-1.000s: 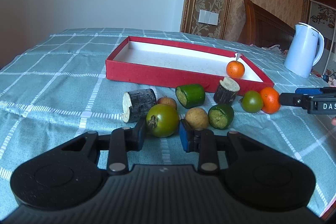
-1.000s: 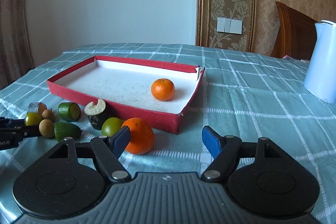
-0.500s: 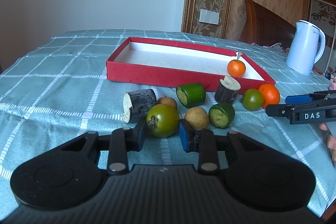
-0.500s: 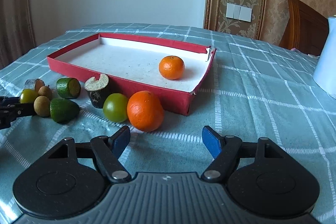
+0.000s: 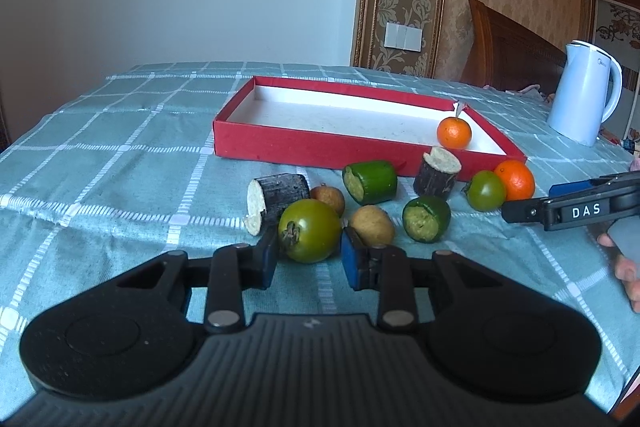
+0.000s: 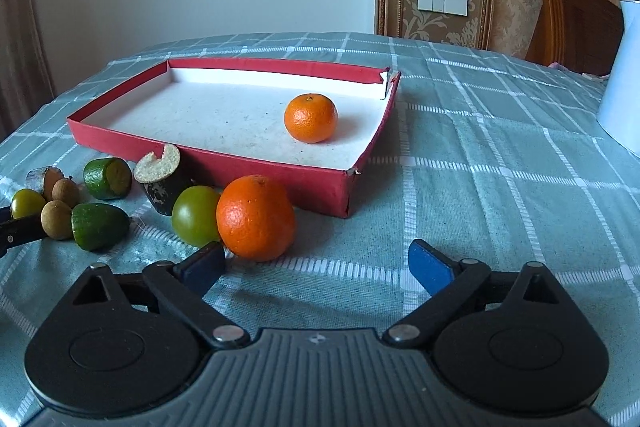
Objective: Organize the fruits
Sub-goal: 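Withdraw the right gripper from the tray, then lift the green tomato with the left gripper and lower it into the tray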
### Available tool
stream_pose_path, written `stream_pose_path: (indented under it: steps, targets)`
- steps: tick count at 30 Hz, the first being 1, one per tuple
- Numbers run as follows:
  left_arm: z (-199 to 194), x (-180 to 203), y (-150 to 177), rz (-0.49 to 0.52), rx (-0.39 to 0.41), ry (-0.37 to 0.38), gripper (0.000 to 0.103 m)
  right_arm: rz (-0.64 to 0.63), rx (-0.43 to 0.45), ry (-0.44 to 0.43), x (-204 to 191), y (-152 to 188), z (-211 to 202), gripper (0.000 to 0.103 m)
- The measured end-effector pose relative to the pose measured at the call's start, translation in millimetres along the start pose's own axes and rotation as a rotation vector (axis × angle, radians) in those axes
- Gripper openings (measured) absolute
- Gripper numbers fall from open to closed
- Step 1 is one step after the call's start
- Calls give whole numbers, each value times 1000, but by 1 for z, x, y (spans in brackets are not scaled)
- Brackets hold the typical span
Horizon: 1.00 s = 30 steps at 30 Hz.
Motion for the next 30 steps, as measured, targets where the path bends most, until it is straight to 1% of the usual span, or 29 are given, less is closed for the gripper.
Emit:
stream_pose_path:
  steps: [6,9,12,17,23,30]
  targets:
    - [-7,1,-9,7,17,13,30,-2,-3,-3,-1,0,0,100]
    - [-10,2,-17,6,25,32,30,-7,-5,-2,-2,0,1,101]
    - [-12,3,-27,12,35,46,30,-7,-5,-3,-3,0,1,101]
    - [-9,4,-45,40,62,43,30,-6,-5,-3,-3,0,1,101]
    - [9,0,-63,50,60,41,30,-7,-5,-3,-2,0,1,101]
    - [45,-8,-88,54,21,25,30,-6,-5,-3,-2,0,1,101]
Point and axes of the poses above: each gripper's, at about its wrist camera, not at the fingertips, and z roughly the way its jaws point, x to its right, y to its underside, the point moved 8 cm from there along z, roughly the way its jaws point, and after that the axes turned 8 degrees about y, right-handed, at the moved point
